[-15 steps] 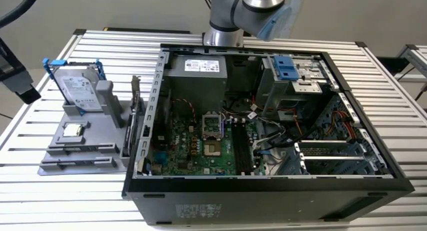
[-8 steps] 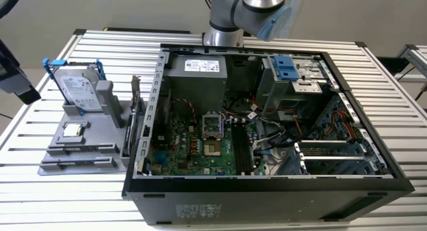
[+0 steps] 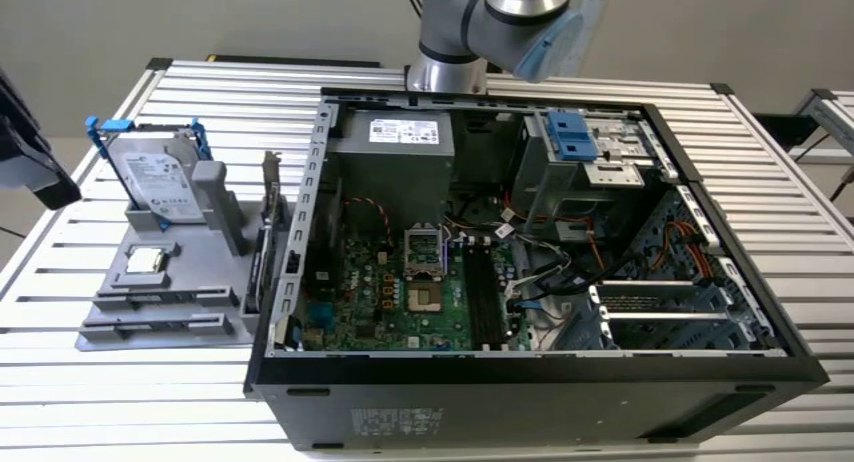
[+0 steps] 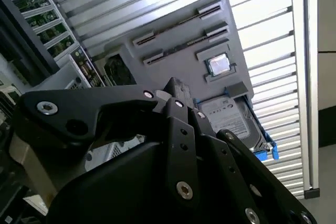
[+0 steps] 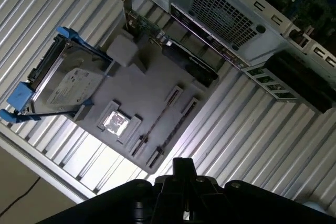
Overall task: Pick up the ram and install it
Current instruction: 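Pick up the ram and move it above insertion slot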
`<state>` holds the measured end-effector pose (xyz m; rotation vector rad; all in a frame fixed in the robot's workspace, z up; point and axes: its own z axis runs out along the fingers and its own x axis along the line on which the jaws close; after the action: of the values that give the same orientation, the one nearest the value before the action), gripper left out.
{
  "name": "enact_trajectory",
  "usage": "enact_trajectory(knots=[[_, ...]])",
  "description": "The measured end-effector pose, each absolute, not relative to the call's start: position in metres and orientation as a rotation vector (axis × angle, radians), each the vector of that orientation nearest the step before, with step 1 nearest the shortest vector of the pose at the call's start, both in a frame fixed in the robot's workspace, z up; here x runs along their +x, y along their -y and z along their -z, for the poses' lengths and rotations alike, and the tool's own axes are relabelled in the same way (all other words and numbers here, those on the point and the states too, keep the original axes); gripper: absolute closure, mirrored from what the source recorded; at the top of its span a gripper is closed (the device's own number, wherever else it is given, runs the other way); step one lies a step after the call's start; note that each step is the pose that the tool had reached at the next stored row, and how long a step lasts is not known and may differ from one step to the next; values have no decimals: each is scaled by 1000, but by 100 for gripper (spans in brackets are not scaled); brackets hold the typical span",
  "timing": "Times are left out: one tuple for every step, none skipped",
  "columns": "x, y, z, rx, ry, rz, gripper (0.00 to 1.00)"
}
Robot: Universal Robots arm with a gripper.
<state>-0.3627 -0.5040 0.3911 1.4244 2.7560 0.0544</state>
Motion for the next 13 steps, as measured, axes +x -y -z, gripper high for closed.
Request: enact_trajectory(knots=[[-363,504,-391,1445,-2745,-54,100],[-363,504,-391,1467,-2733,-53,100],[-363,504,-391,1488,-2721,-53,100],[-363,504,-391,1509,-2709,-52,100],[-363,504,-391,1531,-2697,-52,100],[-363,504,-391,1552,-2685,-52,100],[-363,504,-391,1572,-2672,-51,100],[-363,504,-391,1592,-2660,-51,100],[-363,504,-391,1612,-2648,-50,100],[-363,504,-391,1632,-2636,-50,100],[-363,504,-391,1651,-2623,-49,100],[-363,504,-391,1671,-2611,-49,100],[-363,504,-391,1690,-2598,-48,100]])
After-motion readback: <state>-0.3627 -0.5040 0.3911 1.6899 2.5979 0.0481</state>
